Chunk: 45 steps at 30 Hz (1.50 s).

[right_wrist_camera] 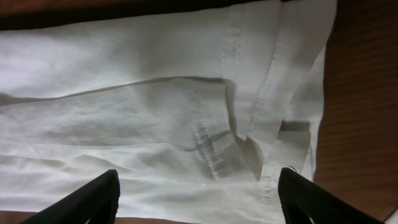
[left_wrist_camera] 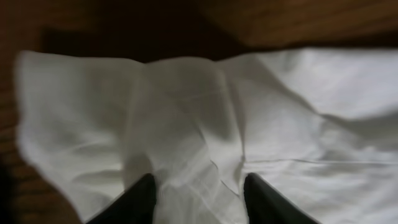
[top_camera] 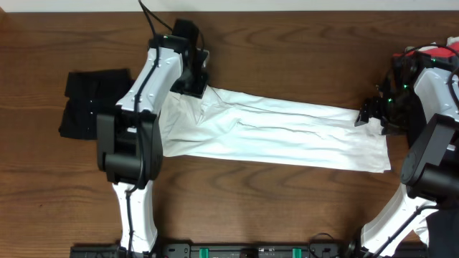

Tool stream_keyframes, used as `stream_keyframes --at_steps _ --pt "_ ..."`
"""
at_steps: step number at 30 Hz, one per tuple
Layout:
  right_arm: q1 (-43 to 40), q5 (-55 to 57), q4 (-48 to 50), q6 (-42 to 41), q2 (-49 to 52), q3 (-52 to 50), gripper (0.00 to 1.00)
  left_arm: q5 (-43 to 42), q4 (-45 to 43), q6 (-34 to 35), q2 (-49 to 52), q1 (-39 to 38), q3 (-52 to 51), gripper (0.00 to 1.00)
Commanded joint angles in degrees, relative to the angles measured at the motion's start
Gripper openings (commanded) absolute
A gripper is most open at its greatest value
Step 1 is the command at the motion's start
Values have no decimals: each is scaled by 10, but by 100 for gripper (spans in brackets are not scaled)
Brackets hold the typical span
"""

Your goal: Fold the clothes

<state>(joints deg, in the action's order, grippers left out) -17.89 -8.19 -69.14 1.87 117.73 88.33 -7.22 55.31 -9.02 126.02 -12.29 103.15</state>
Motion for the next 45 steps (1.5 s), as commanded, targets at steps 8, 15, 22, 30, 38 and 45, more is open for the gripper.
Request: stream_keyframes --at_steps 8,15,22,30,38,45 --pt "-2 -7 0 -5 0 -2 80 108 57 -11 5 1 -7 6" --pt "-2 -7 0 -5 0 -2 80 144 134 37 -7 1 -7 6" --pt "-2 -7 2 -5 0 -2 80 144 200 49 -53 1 -7 6" --pt "-2 -7 2 -5 0 -2 80 134 247 75 -70 0 -7 15" --pt "-2 -7 5 -5 0 -2 81 121 222 76 -70 0 -7 38" --pt "-2 -7 6 -5 0 -2 81 -17 136 62 -60 -9 -11 32"
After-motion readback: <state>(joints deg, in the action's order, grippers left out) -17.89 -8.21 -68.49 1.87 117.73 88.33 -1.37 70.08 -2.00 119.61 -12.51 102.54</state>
